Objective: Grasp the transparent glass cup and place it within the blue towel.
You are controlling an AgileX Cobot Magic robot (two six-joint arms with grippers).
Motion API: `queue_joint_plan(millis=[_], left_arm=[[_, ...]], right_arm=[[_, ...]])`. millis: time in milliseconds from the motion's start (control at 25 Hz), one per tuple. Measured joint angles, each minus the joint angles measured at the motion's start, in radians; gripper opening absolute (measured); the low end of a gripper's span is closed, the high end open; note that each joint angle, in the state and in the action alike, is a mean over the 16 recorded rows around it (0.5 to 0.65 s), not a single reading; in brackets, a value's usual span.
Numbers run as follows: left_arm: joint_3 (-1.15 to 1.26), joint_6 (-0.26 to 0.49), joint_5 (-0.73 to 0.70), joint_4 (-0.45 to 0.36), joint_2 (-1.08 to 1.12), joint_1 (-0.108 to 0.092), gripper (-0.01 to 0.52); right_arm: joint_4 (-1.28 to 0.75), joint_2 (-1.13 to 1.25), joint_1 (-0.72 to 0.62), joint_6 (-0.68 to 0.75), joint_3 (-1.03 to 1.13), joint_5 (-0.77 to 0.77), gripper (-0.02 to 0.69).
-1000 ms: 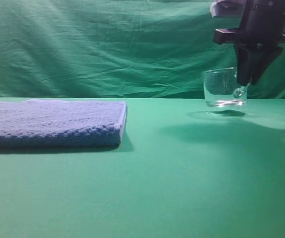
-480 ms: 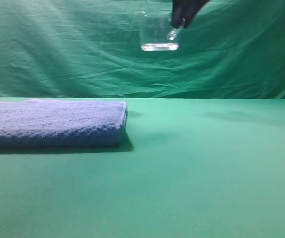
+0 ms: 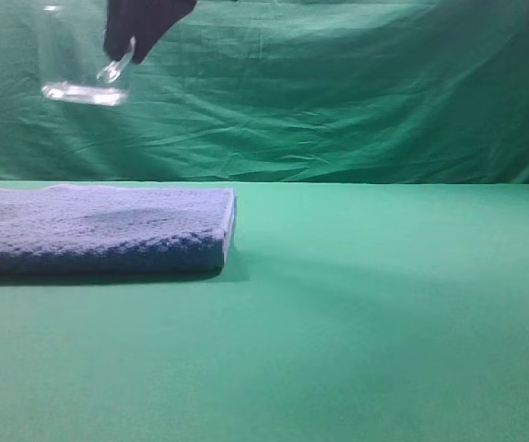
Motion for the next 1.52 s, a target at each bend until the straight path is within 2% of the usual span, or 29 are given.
queue_joint_plan(millis=[160,560,640,720,840,1160,1280,1400,1520], left_arm=[[0.0,0.0,0.0,0.0,0.0,0.0,0.0],[0.0,0.0,0.0,0.0,0.0,0.0,0.0],[0.0,0.0,0.0,0.0,0.0,0.0,0.0],[0.0,0.0,0.0,0.0,0.0,0.0,0.0],[0.0,0.0,0.0,0.0,0.0,0.0,0.0],[0.0,0.0,0.0,0.0,0.0,0.0,0.0],[0.0,0.0,0.0,0.0,0.0,0.0,0.0],[0.0,0.0,0.0,0.0,0.0,0.0,0.0],[0.0,0.0,0.0,0.0,0.0,0.0,0.0]], right_arm=[[0.007,0.034,0.018,-0.007,-0.003,-0.017,0.155],[-0.036,0.035,0.019,0.0,-0.058,0.051,0.468],[-0.058,0.023,0.018,0.005,-0.083,0.085,0.513],[-0.08,0.007,0.018,0.011,-0.111,0.126,0.528],[-0.117,-0.024,0.018,0.019,-0.152,0.194,0.475],[-0.239,-0.126,0.018,0.038,-0.222,0.338,0.164],[-0.285,-0.156,0.018,0.043,-0.229,0.37,0.071],[-0.334,-0.179,0.018,0.068,-0.23,0.397,0.016],[-0.387,-0.2,0.018,0.107,-0.23,0.423,0.0]])
